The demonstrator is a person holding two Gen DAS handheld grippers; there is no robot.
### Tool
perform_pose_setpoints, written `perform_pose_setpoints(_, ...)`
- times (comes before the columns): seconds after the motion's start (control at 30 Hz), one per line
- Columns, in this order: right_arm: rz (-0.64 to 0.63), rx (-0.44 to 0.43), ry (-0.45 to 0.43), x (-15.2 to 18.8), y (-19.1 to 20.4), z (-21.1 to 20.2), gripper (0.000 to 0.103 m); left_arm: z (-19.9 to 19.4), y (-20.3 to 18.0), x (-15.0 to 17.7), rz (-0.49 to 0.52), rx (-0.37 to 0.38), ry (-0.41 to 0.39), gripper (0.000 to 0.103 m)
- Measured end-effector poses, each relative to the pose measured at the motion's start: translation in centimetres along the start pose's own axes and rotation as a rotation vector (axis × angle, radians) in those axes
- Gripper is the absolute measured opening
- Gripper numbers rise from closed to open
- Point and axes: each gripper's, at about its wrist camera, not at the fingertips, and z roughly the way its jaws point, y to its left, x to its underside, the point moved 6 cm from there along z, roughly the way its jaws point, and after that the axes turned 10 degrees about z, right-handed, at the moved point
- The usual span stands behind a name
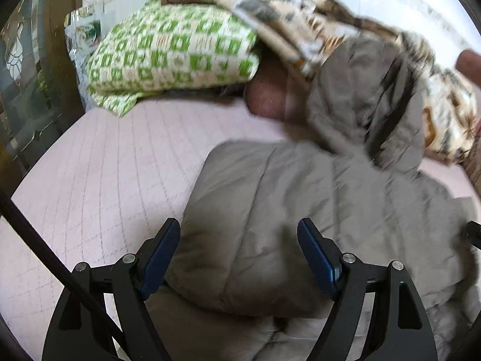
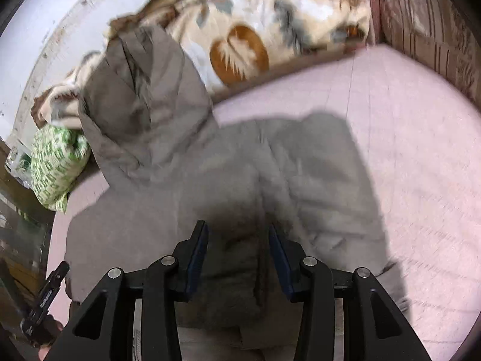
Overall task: Fold large clothes
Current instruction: 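Pinch the jacket fabric near the hem with the right tool and adjust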
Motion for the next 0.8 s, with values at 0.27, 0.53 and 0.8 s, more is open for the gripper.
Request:
perform_pose_setpoints(0.27, -0.053, 0.042, -0.028, -0.1, 0.3, -0.2, 0.045, -0.7, -2.4, -0.3, 0.058, 0.05, -0.024, 0.08)
perform_pose_setpoints(0.53, -0.18, 0.094, 0.031, 2.1, 2.3, 1.6, 0.047, 0.6, -5.1, 1.4, 0.131, 0.068, 0.027, 0.08)
perform_pose_setpoints(0.8, -0.214, 0.135, 0.047, 2.8, 2.0, 2.8, 0.05, 1.3, -5.1, 2.0, 0.136, 0.057, 0.059, 0.085)
